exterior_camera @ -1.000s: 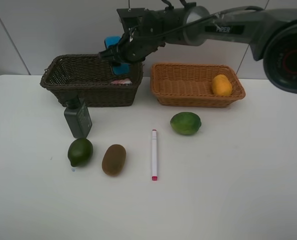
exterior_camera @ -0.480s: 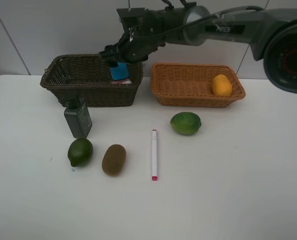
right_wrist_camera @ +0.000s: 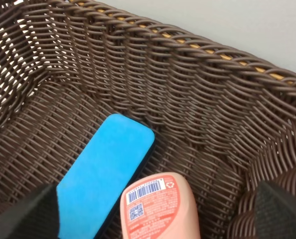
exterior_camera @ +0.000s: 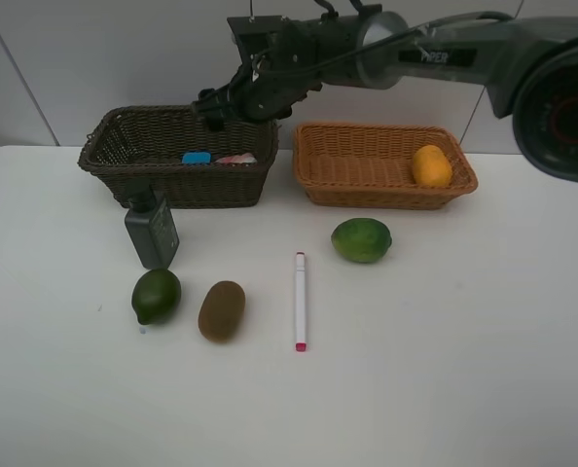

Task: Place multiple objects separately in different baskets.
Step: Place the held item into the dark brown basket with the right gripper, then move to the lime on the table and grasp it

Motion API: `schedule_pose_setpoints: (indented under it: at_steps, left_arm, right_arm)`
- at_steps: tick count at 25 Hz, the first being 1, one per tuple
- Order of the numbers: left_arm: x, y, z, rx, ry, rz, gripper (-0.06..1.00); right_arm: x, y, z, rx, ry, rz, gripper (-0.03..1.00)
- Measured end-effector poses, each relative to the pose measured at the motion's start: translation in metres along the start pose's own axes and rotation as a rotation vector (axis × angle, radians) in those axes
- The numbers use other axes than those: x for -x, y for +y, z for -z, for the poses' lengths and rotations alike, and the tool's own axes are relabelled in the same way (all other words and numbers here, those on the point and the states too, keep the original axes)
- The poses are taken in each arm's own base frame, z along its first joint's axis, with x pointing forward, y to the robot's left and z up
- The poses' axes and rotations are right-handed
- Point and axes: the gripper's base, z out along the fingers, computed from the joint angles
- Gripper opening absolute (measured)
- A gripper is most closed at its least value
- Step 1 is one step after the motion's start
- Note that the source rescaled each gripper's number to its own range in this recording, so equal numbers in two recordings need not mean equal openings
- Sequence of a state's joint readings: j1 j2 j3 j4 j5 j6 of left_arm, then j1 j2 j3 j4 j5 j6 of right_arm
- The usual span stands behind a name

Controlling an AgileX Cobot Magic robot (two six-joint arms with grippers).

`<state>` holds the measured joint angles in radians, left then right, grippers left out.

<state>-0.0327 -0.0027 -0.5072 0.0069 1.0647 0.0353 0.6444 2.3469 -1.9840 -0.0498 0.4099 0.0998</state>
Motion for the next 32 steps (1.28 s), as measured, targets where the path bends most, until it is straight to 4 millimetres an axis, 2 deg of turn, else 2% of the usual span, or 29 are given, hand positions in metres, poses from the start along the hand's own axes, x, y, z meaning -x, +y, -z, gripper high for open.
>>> schedule_pose_setpoints:
  at_steps: [4,8,12,17,24,29,32]
  left_arm:
    - [0.0,0.0,0.0,0.0,0.0,0.0,1.0]
    - [0.0,0.0,0.0,0.0,0.0,0.0,1.0]
    - [0.0,0.0,0.0,0.0,0.0,0.0,1.0]
    - [0.0,0.0,0.0,0.0,0.0,0.0,1.0]
    - [0.0,0.0,0.0,0.0,0.0,0.0,1.0]
    - [0.0,0.0,0.0,0.0,0.0,0.0,1.0]
    - [0.0,0.0,0.0,0.0,0.0,0.0,1.0]
  right_arm:
    - [0.001,0.0,0.001,-0.001,0.003,0.001,0.97]
    - [0.008,-0.001,0.015,-0.014,0.028,0.018,0.97]
    - [0.021,-0.003,0.043,-0.041,0.068,0.045,0.98]
    - [0.035,-0.006,0.086,-0.077,0.15,0.06,0.98]
    - [0.043,-0.009,0.139,-0.106,0.285,0.046,0.98]
    - [0.038,-0.011,0.163,-0.13,0.416,0.019,0.98]
    - [0.039,-0.011,0.171,-0.134,0.424,0.007,0.98]
